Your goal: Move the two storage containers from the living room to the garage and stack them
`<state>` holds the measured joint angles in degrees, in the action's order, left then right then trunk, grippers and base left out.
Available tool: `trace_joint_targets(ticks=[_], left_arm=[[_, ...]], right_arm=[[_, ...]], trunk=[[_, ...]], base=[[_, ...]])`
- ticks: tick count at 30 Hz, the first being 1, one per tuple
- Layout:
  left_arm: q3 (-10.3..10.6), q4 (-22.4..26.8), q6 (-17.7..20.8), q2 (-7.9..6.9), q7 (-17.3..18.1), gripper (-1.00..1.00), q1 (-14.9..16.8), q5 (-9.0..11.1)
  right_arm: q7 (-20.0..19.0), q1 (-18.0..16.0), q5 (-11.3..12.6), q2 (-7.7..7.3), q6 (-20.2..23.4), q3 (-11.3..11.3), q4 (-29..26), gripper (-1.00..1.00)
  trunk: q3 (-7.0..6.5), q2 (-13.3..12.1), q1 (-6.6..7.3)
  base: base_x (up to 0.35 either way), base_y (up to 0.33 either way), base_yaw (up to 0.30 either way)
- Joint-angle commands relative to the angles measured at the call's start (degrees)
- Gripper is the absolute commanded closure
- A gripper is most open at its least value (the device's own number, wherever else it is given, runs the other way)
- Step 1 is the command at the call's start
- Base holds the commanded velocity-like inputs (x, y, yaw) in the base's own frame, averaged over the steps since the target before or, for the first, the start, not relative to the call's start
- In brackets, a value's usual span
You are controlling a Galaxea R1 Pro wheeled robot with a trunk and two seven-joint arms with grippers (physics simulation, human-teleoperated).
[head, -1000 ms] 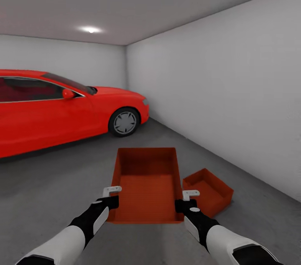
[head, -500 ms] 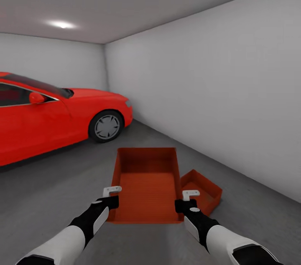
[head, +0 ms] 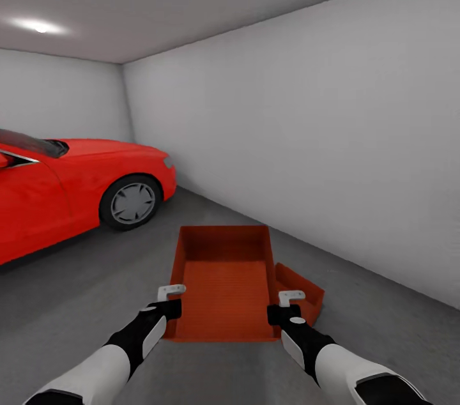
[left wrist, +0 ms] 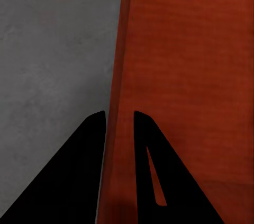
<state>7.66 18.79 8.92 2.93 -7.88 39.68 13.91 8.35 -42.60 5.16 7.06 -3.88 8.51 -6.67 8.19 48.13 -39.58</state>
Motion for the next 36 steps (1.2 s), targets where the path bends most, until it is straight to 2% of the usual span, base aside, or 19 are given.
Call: trace_joint_targets(ticks=[1,36], left_arm=[[-1.07,1.60,0.05,-0.03,-0.82,1.00,0.04,-0.81],[-1.07,1.68,0.05,-0.03,-0.82,1.00,0.04,-0.81]], right_arm=[[0.24,-0.03,1.00,0.01,-0.25,0.01,0.26,1.00],[0.26,-0.03,1.00,-0.03,-0.25,0.01,0.26,1.00]], trunk=[[0.09,0.07,-0.04],[0.09,0.07,-0.04]], base=[[0.320,0.167,-0.286],[0.311,0.171,-0.286]])
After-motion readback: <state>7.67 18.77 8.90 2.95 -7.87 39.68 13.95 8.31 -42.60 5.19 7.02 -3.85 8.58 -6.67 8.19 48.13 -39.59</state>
